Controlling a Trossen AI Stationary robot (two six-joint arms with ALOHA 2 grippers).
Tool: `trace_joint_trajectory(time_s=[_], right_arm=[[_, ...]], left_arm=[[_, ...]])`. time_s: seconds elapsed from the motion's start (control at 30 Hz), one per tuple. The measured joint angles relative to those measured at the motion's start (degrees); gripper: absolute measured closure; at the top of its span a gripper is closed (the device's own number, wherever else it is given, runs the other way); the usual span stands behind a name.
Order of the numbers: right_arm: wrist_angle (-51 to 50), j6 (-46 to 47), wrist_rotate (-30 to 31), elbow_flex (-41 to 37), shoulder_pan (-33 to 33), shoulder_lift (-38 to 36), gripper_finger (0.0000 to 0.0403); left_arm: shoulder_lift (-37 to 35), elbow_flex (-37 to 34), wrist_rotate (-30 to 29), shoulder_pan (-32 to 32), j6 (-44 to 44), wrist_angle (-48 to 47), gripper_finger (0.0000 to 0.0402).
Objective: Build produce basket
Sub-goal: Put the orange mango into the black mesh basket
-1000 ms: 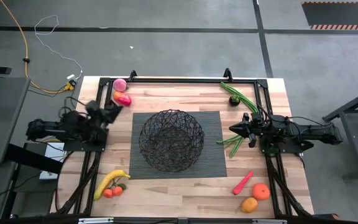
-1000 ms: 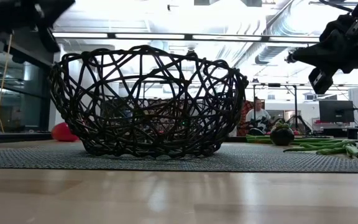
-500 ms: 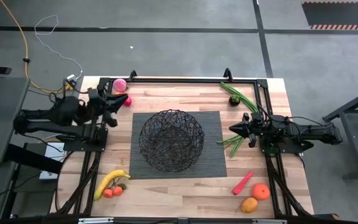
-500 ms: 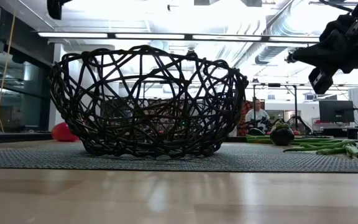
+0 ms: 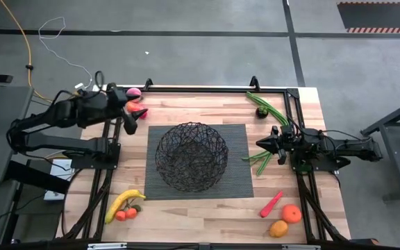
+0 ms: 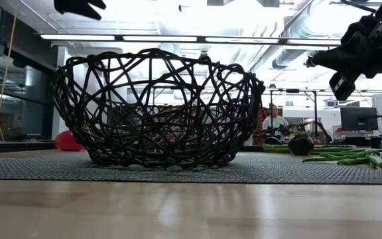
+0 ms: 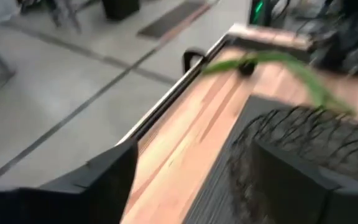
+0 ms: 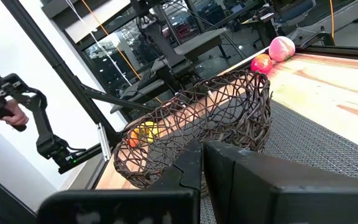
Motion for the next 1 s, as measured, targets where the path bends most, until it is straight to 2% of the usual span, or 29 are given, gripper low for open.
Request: trace_joint_trajectory(time_s=[0.17, 0.27, 0.47, 0.67, 0.83, 1.0], right_arm=[[0.00, 0.00, 0.00, 0.02, 0.02, 0.02, 0.0402], [0.00, 0.00, 0.00, 0.02, 0.02, 0.00, 0.0402], [0.00, 0.00, -0.01, 0.00, 0.01, 0.00, 0.0402], [0.00, 0.00, 0.00, 0.00, 0.02, 0.00, 0.0402], [0.00, 0.00, -0.01, 0.00, 0.01, 0.00, 0.0402], [0.00, 0.00, -0.02, 0.00, 0.00, 0.00, 0.0402]], left_arm=[[8.04, 5.27, 0.96, 5.41, -0.84, -8.32, 0.0039], [13.46, 7.75, 2.64, 9.60, 2.96, -12.23, 0.0022], [25.78, 11.06, 3.47, 18.91, 12.14, -23.18, 0.0022], [38.25, 11.31, 3.38, 26.55, 18.26, -32.88, 0.0025], [46.70, 11.31, 3.01, 29.31, 21.38, -32.45, 0.0025], [52.18, 11.32, 3.20, 29.37, 21.52, -31.47, 0.0025]])
